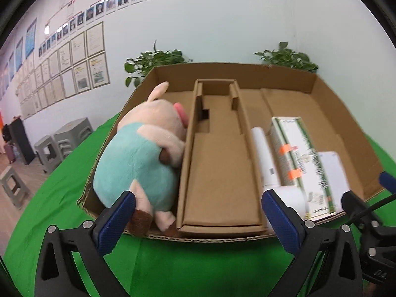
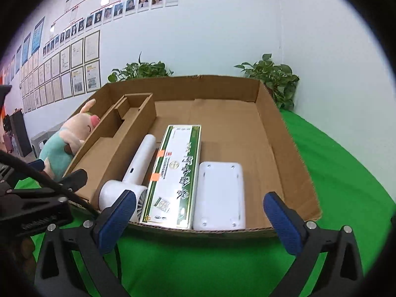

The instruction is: Organize objects

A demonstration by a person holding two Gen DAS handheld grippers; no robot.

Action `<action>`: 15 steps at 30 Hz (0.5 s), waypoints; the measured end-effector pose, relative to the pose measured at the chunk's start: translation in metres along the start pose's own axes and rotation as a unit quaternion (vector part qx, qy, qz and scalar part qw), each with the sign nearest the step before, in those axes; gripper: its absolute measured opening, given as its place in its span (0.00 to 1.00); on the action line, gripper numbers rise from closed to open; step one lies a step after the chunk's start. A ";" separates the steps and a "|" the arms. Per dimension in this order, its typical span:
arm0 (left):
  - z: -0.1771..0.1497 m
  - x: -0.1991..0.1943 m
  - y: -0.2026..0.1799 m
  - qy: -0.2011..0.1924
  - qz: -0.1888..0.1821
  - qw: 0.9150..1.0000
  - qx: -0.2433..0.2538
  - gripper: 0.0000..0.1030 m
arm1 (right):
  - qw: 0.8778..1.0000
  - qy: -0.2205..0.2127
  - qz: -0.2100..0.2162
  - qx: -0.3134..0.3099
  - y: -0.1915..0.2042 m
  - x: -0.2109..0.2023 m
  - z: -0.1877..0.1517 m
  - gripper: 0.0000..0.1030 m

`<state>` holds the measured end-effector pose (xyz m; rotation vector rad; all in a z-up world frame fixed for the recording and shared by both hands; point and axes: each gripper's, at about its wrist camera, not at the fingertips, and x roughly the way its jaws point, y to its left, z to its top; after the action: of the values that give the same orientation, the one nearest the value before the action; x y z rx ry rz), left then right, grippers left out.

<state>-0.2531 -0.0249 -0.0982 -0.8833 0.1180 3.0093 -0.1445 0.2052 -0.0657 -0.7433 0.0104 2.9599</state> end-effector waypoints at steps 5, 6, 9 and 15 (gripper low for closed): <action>-0.010 0.010 -0.012 -0.016 0.024 0.999 0.034 1.00 | 0.999 0.035 0.002 0.006 0.000 0.012 -0.008 0.99; -0.011 0.009 -0.011 -0.019 0.024 0.999 0.035 1.00 | 0.999 0.041 -0.002 0.002 0.000 0.015 -0.009 0.99; -0.011 0.013 -0.010 -0.015 0.021 0.999 0.032 1.00 | 0.999 0.034 -0.013 -0.010 0.003 0.017 -0.012 0.99; -0.009 0.018 -0.010 -0.007 0.018 0.999 0.031 1.00 | 0.999 0.037 -0.016 -0.005 0.002 0.018 -0.013 0.99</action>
<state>-0.2628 -0.0163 -0.1164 -0.8628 0.2296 3.0259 -0.1540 0.2044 -0.0854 -0.8472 -0.0111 2.9026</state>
